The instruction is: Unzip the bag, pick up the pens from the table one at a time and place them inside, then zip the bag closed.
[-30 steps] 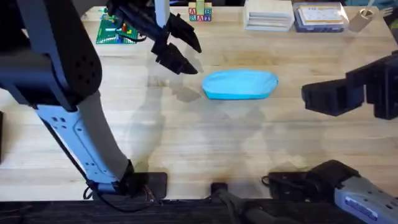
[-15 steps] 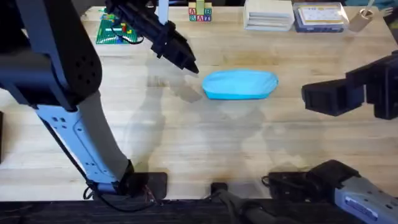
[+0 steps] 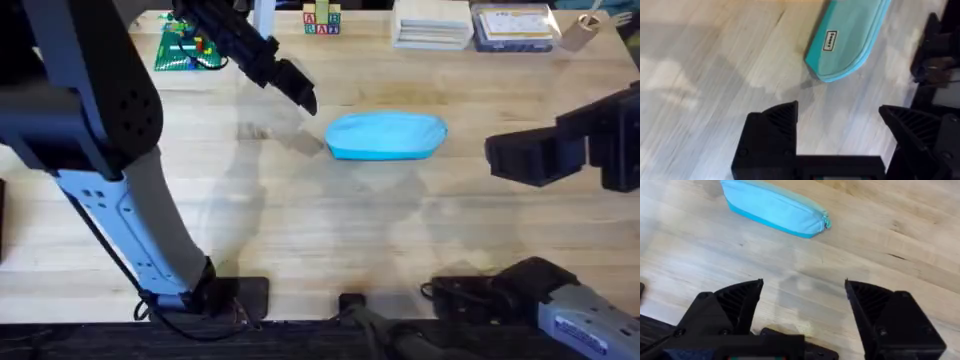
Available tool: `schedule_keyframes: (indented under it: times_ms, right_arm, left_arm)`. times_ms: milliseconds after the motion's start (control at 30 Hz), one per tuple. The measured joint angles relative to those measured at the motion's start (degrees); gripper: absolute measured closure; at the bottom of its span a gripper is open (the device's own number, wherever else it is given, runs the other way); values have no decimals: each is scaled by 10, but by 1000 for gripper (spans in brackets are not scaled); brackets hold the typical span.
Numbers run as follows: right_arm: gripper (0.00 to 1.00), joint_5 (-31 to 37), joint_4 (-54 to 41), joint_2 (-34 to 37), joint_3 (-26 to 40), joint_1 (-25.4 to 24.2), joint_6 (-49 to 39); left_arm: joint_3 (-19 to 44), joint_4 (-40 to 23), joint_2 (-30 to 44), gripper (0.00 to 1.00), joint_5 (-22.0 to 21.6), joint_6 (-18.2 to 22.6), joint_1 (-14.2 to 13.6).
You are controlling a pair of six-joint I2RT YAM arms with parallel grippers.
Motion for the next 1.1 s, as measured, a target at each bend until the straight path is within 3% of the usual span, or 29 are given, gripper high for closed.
schedule_keyframes:
  times_ms: [133, 167, 433, 700, 867, 1100]
  right_arm:
    - [4, 0, -2, 0, 0, 0, 0]
    - [4, 0, -2, 0, 0, 0, 0]
    - [3, 0, -2, 0, 0, 0, 0]
    - [3, 0, -2, 0, 0, 0, 0]
    - [4, 0, -5, 0, 0, 0, 0]
    - [4, 0, -67, 0, 0, 0, 0]
  left_arm:
    - [0, 30, -31, 2, -34, -48, 0]
    - [0, 43, -68, 2, -62, -80, 0]
    - [-12, 66, -155, 2, -104, -134, 0]
    - [-166, 167, -274, 2, -153, -216, 0]
    - [-254, 193, -375, 2, -194, -268, 0]
    - [-278, 190, -487, 3, -228, -320, 0]
